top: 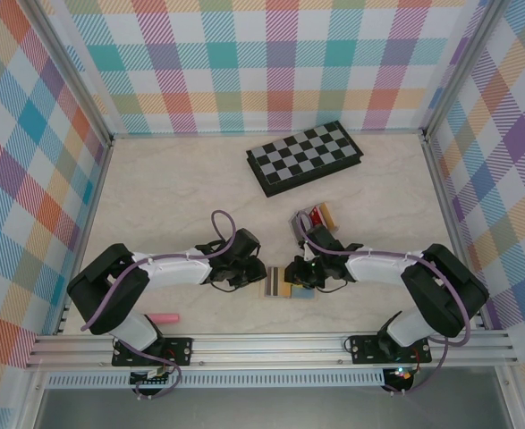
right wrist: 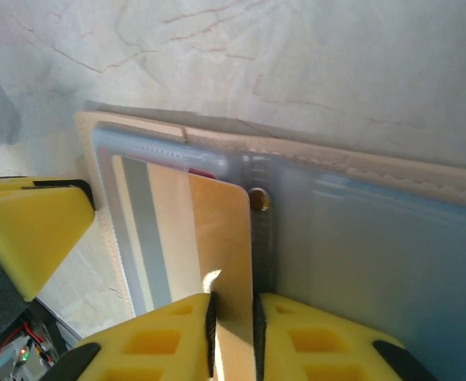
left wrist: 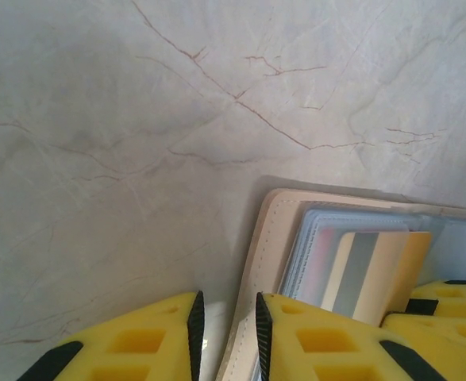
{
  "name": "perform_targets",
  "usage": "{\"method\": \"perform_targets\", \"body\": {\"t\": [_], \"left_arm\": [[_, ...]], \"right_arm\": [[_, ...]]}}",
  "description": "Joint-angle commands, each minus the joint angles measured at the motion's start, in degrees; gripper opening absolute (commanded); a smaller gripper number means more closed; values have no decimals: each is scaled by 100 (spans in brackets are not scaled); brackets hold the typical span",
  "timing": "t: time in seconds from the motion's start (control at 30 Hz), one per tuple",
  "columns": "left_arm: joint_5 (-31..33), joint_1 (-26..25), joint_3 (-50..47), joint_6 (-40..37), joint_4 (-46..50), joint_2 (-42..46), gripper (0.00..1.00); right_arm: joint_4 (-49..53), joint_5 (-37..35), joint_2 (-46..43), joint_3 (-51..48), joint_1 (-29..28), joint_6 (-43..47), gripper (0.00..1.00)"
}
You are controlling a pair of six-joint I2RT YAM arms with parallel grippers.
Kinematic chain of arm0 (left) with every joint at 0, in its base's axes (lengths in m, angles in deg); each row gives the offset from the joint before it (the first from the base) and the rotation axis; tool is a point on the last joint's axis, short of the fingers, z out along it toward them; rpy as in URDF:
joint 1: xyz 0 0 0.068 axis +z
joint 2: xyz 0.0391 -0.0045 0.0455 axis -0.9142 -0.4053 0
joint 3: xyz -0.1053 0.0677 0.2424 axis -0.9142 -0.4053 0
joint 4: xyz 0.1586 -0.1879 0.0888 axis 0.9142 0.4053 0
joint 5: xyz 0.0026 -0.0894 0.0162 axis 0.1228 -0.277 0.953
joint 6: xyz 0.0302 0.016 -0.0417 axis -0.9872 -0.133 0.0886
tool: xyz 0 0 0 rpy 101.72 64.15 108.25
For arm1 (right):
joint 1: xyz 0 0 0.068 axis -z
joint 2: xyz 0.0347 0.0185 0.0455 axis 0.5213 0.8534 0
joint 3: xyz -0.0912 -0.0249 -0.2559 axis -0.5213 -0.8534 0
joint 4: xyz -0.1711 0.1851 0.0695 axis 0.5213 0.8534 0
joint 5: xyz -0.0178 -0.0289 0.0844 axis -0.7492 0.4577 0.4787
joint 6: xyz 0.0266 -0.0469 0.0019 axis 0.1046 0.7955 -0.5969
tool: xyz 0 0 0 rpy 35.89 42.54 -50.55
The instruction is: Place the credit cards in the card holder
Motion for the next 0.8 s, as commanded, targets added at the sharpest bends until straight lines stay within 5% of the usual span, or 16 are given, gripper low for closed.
{"method": "perform_targets", "body": {"t": [0.0, 0.53, 0.77], "left_arm": [[-61, -84, -65, 52, -71, -35, 26], [-205, -141, -21, 130, -349, -178, 26], [-155, -143, -13, 99, -324, -169, 26]], "right_arm": [[221, 18, 80, 164, -54, 101, 21], [-440, 508, 604, 652, -282, -246, 20], [-123, 291, 479, 899, -361, 477, 21]]}}
